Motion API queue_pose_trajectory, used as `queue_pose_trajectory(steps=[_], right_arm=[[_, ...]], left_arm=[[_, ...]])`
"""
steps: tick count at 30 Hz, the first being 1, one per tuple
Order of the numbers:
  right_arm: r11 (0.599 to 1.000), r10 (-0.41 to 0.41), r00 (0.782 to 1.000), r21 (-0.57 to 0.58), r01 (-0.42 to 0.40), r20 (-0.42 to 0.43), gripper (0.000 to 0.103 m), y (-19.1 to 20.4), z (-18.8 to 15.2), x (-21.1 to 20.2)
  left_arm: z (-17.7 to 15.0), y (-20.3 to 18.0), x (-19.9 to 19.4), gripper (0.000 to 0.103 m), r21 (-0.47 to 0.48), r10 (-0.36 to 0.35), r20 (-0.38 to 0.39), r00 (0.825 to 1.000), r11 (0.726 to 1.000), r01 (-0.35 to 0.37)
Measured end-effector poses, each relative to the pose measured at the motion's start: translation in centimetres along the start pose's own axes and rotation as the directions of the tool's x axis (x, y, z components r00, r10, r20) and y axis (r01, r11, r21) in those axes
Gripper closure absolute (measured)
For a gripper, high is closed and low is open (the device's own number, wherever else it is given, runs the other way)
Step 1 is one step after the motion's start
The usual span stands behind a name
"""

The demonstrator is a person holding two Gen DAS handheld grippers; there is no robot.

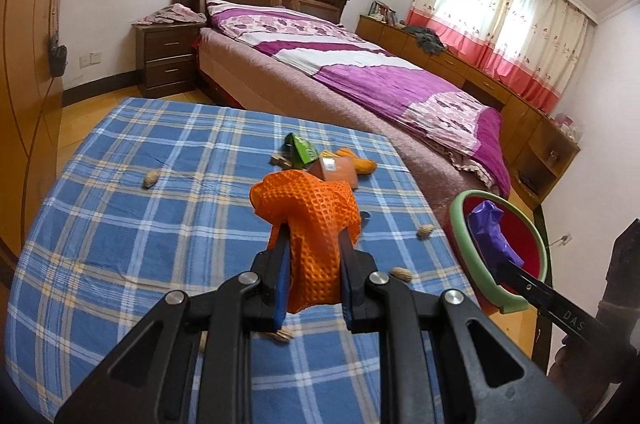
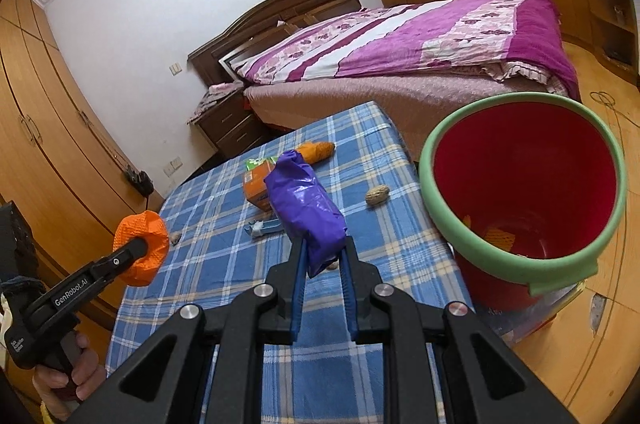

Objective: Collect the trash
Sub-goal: 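Carry the mesh bag and purple bag in both tools over the red bucket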

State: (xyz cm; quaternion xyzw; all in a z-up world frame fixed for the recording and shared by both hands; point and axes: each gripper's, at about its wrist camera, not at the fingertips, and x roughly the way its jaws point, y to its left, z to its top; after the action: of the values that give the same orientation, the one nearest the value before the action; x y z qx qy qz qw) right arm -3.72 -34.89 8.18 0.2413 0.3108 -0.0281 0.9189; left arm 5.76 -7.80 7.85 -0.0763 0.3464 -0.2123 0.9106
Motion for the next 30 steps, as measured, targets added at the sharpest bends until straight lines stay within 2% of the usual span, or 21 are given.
queue_pose_trajectory(steps=[16,30], right_arm=[[0.993,-0.029,0.998,0.113,0.023,0.058,0.084,-4.9,-0.9,-3.0],[0.970,-0.100,0.991,0.232,0.077,0.088,0.084,-11.0,-0.5,-3.7]], left_arm=[[-1.0,-5.3,0.8,0.083,0.091,-0.093,-0.041,0.995,0.991,0.097],[-0.9,-12.9,4.4,0.083,0.214,-0.173,-0.118,0.978,0.957,0.195]])
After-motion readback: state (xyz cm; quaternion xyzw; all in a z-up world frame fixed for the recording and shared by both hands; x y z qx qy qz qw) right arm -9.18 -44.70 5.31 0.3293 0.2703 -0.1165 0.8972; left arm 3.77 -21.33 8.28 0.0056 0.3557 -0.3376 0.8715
